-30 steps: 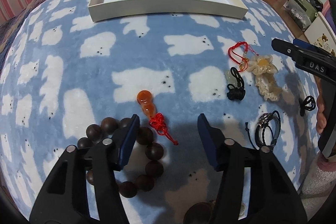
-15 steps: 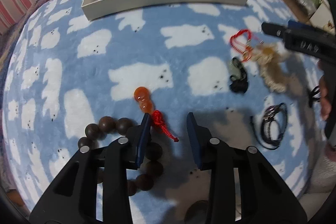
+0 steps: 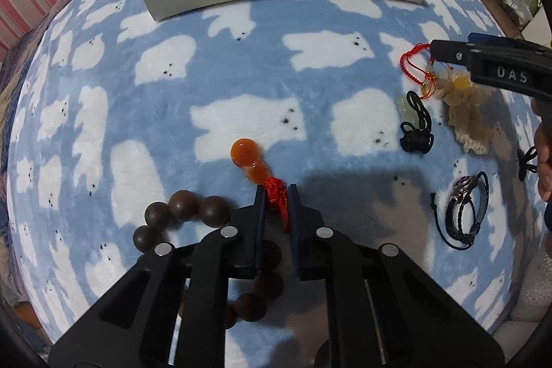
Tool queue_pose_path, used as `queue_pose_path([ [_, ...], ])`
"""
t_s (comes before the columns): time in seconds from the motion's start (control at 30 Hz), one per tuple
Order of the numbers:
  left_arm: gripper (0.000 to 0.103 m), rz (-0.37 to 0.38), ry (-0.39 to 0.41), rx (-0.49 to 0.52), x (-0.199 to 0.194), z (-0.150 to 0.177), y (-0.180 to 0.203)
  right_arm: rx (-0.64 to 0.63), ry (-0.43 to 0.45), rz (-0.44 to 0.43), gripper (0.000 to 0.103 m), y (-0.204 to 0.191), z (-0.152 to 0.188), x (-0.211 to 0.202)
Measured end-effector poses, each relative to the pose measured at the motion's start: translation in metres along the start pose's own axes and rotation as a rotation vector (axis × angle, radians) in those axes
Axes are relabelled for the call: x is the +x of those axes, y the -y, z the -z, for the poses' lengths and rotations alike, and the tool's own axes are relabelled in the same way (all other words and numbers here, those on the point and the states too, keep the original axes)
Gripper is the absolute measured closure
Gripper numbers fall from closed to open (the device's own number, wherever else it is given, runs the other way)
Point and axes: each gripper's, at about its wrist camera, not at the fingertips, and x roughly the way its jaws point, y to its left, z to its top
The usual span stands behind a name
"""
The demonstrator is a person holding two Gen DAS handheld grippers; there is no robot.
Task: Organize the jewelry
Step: 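Grasp the gourd's red knot with left tool while right tool grasps the red cord, then carry the gourd charm with left tool while right tool carries the red cord into the tray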
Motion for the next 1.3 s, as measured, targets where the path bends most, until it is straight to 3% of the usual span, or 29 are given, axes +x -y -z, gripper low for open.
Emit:
queue_pose_path([
  [0.13,0.093,0.002,0.003,0.005,0.001,0.000,-0.002,-0.034,-0.024,-0.012,0.023,-0.010,-0.003,0.001],
  [0.2,0.093,0.007,0.003,0.005,0.001,-0.001,-0.004,-0.053,-0.045,-0.014,0.030,-0.015,-0.002,0.005],
  [0.33,0.094,0.019,0.003,0.000,0.001,-0.001,-0.005,-0.061,-0.107,-0.035,0.061,-0.019,0.003,0.021],
  [0.43,0.095,0.021,0.004,0.000,0.001,-0.002,-0.007,-0.041,-0.113,-0.060,0.069,-0.016,0.005,0.025],
  [0.47,0.095,0.020,0.005,0.002,0.001,-0.003,-0.006,-0.040,-0.112,-0.063,0.079,-0.015,0.005,0.025],
  [0.57,0.095,0.016,0.008,0.004,0.001,-0.002,-0.006,-0.062,-0.113,-0.065,0.091,-0.019,0.005,0.024],
  [0.67,0.096,0.006,0.015,0.012,0.000,-0.003,-0.004,-0.084,-0.108,-0.055,0.096,-0.023,0.004,0.024],
  [0.97,0.096,-0.025,0.060,0.016,-0.005,-0.010,0.001,-0.060,-0.033,-0.035,0.096,-0.015,-0.002,0.013],
  [1.3,0.097,-0.031,0.179,0.023,-0.037,-0.042,-0.001,-0.026,0.059,-0.057,0.096,-0.003,-0.014,-0.013],
])
